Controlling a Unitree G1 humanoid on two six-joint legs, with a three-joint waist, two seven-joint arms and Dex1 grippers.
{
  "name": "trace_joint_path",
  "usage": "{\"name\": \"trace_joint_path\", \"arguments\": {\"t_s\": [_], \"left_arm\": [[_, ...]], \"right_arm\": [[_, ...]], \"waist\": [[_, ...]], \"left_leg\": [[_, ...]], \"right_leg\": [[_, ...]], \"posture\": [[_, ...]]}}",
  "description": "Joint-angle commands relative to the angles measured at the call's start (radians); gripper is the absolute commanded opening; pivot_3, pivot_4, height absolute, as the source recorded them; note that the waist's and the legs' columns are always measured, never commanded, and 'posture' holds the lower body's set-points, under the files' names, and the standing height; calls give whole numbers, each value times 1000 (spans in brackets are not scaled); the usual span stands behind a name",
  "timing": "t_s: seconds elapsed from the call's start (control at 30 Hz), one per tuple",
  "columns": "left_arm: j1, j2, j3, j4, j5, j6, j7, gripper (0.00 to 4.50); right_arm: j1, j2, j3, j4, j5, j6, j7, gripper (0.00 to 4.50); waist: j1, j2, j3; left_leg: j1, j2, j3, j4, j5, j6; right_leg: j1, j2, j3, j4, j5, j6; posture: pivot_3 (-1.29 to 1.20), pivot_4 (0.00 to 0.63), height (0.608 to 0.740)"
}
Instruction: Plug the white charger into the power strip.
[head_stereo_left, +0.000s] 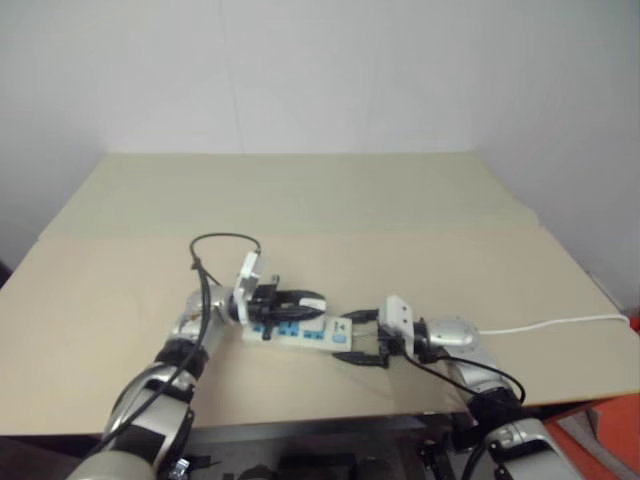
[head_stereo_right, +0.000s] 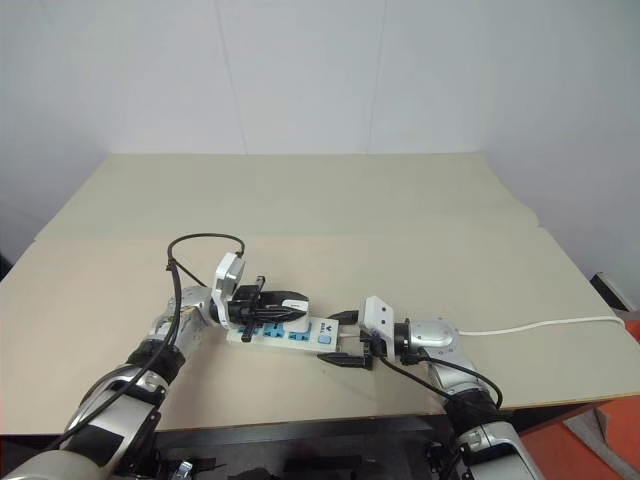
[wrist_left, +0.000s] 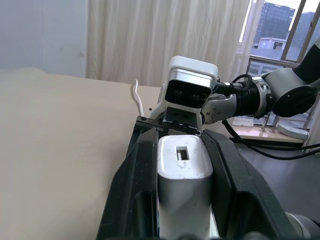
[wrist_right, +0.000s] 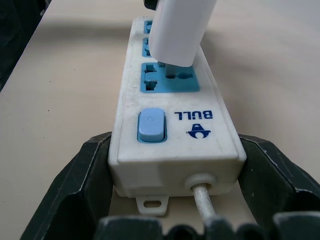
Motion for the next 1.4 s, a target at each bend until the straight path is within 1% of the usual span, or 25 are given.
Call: {"name": "trace_joint_path", "arguments": {"t_s": [0.03, 0.2, 0.47, 0.57, 0.67, 0.83, 0.97, 1.13, 1.4], "left_arm": [[5, -8, -40, 32, 76, -54, -17, 1017], [-5, -13, -30, 48, 98, -100, -17, 1017], [-42, -6, -8, 62, 103, -123, -17, 1017], [-47, -8, 9, 45, 72, -72, -17, 1017], [-36, 12, -18, 0, 43, -29, -17, 1017], [-38, 25, -16, -27, 0, 25, -17, 1017], [-46, 13, 8, -22, -7, 33, -17, 1017], [-54, 18, -11, -36, -4, 11, -17, 1017], [-51, 38, -46, -71, -29, 25, -17, 1017]], "right_arm": [[10, 2, 0, -31, 1, 12, -23, 3416], [10, 4, 1, -32, 1, 13, -28, 3416], [7, 8, 4, -27, 0, 11, -28, 3416], [6, 7, 7, -20, -6, 6, -28, 3416], [6, 7, 9, -17, -9, 5, -28, 3416], [5, 7, 10, -14, -12, 3, -28, 3416], [5, 9, 12, -14, -13, 2, -28, 3416], [4, 8, 13, -13, -14, 2, -29, 3416], [7, 8, 14, -16, -16, 1, -32, 3416]], "waist": [[1, 0, 0], [1, 0, 0], [1, 0, 0], [0, 0, 0], [-1, 0, 0], [-2, 0, 0], [-2, 0, 0], [-2, 0, 0], [-2, 0, 0]], "left_leg": [[0, 0, 0, 0, 0, 0], [0, 0, 0, 0, 0, 0], [0, 0, 0, 0, 0, 0], [0, 0, 0, 0, 0, 0], [0, 0, 0, 0, 0, 0], [-1, 0, 0, 0, 0, 0], [-1, 0, 0, 0, 0, 0], [-2, 0, 0, 0, 0, 0], [-2, 0, 0, 0, 0, 0]], "right_leg": [[0, 0, 0, 0, 0, 0], [0, 0, 0, 0, 0, 0], [0, 0, 0, 0, 0, 0], [0, 0, 0, 0, 0, 0], [0, 0, 0, 0, 0, 0], [-1, 0, 0, 0, 0, 0], [-1, 0, 0, 0, 0, 0], [-1, 0, 0, 0, 0, 0], [-1, 0, 0, 0, 0, 0]], "posture": [[0, 150, 740], [0, 150, 740], [0, 150, 740], [0, 150, 740], [0, 150, 740], [0, 150, 740], [0, 150, 740], [0, 150, 740], [0, 150, 740]]}}
